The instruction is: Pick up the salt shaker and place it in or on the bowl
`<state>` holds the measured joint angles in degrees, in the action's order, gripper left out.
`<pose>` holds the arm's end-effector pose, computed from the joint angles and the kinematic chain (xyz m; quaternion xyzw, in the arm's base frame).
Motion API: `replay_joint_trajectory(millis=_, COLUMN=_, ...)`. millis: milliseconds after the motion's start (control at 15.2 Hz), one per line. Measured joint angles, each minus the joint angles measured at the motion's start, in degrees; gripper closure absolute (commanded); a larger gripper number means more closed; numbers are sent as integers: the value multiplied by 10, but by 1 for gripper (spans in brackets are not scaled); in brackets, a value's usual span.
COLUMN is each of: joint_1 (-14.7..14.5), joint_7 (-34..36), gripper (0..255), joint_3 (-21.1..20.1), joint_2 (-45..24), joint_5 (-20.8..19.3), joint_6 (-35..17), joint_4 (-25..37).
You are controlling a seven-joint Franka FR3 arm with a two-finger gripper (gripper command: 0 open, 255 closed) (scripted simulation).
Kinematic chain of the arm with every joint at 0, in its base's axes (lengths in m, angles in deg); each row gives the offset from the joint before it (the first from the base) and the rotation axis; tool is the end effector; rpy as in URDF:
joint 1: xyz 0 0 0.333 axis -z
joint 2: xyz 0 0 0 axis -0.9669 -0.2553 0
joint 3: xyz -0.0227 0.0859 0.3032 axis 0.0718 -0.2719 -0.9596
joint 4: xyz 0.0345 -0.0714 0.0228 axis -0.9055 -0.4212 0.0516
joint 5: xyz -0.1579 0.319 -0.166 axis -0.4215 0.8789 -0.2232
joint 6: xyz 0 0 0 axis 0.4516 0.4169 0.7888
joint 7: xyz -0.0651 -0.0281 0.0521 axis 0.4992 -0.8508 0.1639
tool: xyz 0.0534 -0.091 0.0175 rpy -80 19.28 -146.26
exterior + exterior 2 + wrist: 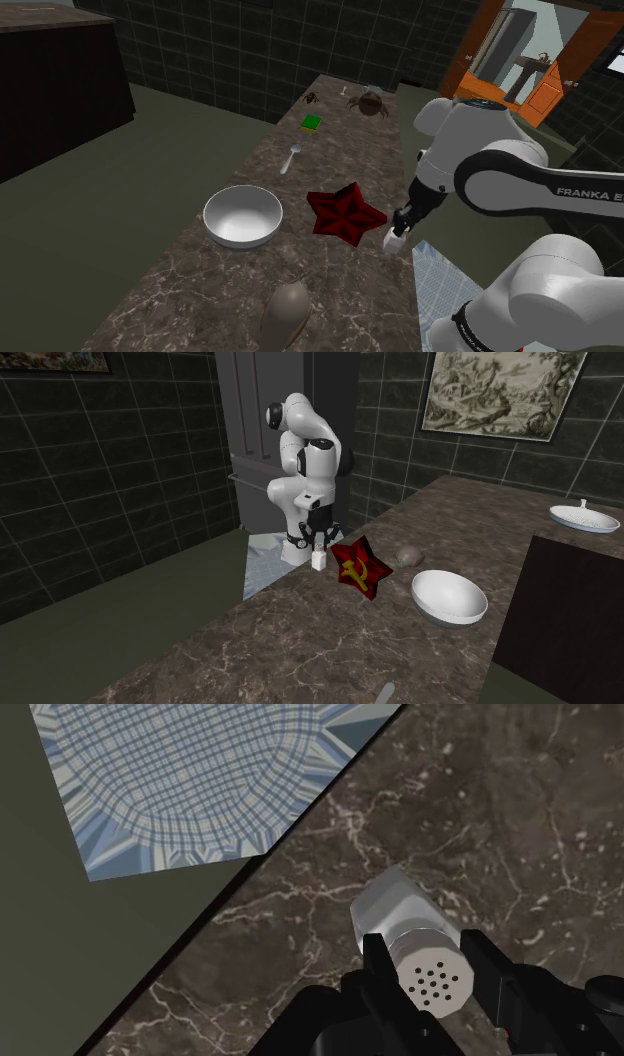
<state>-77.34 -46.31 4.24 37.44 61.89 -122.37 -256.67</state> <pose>0.2619 0.0363 0.3844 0.9984 -0.0558 0.0045 0.0062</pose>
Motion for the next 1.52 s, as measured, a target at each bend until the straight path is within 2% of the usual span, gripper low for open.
replay_joint_trajectory(millis=858, joint_1=3, joint_7=1, gripper=255, joint_3=7, joint_2=29, joint_5=-8, joint_6=118, joint_4=89)
replay_joint_trajectory(millis=1518, joint_1=8, joint_7=-1, gripper=255, joint_3=14, joint_2=23, joint_5=-15, joint_6=192, joint_4=169)
